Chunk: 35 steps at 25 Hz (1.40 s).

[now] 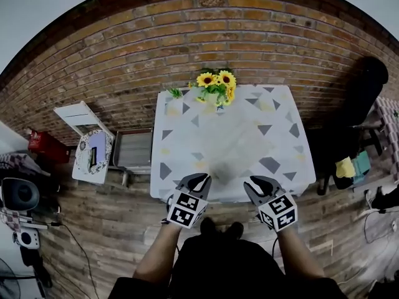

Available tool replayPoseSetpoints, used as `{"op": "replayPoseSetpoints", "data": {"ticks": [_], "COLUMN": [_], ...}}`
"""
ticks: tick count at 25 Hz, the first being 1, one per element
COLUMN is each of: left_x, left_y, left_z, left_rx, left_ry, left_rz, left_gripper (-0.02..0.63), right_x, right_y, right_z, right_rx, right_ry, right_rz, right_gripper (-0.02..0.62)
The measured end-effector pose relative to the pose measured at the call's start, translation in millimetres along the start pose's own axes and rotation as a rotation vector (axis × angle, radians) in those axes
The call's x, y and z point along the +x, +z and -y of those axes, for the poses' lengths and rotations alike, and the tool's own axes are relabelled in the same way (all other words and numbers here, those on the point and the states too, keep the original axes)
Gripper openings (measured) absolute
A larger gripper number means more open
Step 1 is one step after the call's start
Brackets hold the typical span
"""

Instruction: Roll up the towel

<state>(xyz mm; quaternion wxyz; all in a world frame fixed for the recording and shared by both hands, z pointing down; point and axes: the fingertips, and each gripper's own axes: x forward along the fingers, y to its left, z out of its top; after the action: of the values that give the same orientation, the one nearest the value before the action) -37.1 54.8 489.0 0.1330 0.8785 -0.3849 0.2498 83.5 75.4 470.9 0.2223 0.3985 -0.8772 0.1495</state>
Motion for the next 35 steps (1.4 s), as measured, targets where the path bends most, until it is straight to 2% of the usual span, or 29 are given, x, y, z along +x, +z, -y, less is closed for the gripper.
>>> {"op": "replayPoseSetpoints", "data": {"ticks": [3,6,10,11,15,20,24,31,35], "left_x": [2,9,21,24,39,52,62,72,79], "left_y": [-10,-20,-38,-42,-59,-74,-82,-90,-93], "left_z": [-6,-10,-6,-6,-7,-8,-8,-6,-6], "left_rx": [-0.015,0.018,0.005,0.008,0.039,0.03,0.044,0.075,0.098], "left_ry": [-0.044,-0.092,-0.148,-0.154,-0.165,-0.177,-0.181,-0.185,-0.188], "left_rz": [0.003,-0.02,-0.07,-0.083,-0.134,-0.191,-0.24,-0.29,-0.312], "left_gripper": [0.023,0.029,0.104,0.106,0.112,0.141,0.144,0.144,0.144], "right_x": [19,42,64,68,86,106,120,135,138], "right_y": [-3,-10,-35,-41,-61,-89,-110,-128,-130], "right_z": [-12,-24,-34,-35,-33,-34,-32,-30,-26], "right_rx": [-0.016,-0.055,-0.12,-0.13,-0.169,-0.216,-0.24,-0.305,-0.339], "right_ry": [0.005,0.021,0.054,0.062,0.095,0.155,0.183,0.232,0.237], "right_rz": [-0.056,-0.104,-0.204,-0.223,-0.282,-0.35,-0.389,-0.47,-0.481], "right_gripper": [0.123,0.14,0.169,0.173,0.176,0.173,0.14,0.126,0.098]}}
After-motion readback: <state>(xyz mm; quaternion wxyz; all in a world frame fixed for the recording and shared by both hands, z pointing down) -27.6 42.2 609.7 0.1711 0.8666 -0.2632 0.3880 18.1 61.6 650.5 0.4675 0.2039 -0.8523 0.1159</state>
